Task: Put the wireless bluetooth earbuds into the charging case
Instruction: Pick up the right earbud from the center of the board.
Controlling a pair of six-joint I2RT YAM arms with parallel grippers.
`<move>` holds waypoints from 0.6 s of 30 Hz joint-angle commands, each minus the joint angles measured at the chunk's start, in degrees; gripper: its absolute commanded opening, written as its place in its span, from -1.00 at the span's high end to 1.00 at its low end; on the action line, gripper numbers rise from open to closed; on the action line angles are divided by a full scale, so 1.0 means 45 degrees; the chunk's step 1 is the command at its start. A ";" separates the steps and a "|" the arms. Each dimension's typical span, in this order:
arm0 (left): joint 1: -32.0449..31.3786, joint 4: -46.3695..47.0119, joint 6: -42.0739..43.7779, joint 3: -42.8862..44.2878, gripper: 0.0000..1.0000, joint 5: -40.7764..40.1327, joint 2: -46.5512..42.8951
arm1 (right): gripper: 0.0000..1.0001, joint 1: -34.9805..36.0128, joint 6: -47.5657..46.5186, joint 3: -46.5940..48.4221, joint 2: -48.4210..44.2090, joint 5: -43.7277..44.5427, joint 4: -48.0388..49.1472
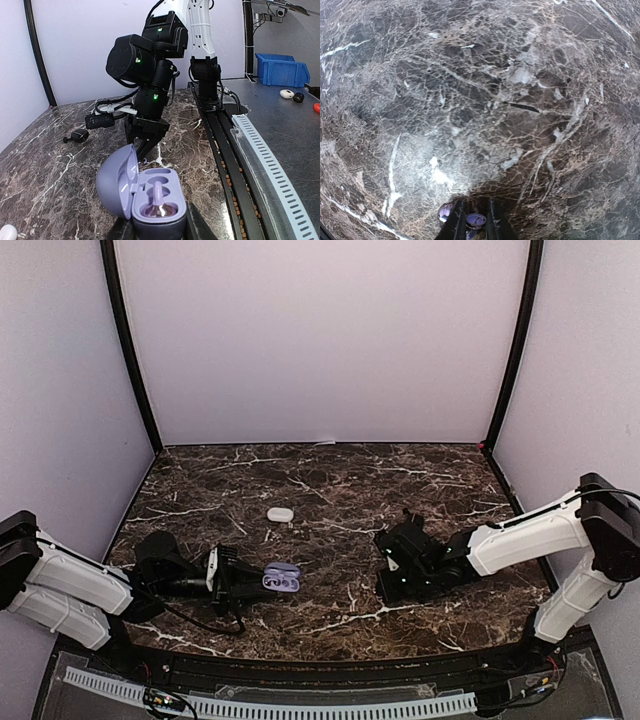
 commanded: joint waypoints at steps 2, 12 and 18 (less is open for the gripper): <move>-0.0060 0.0106 0.0132 -0.0127 0.84 0.0082 -0.0292 | 0.77 -0.0061 -0.0157 0.0341 -0.0015 -0.0189 0.0414; -0.0060 0.0033 0.0094 -0.0060 0.84 0.0266 -0.0208 | 0.79 0.0109 -0.1502 0.0350 -0.1122 -0.0154 0.0702; -0.0060 -0.0321 -0.0273 0.0287 0.83 0.0488 0.0176 | 0.80 0.0935 -0.2854 0.0714 -0.1661 0.0746 0.0561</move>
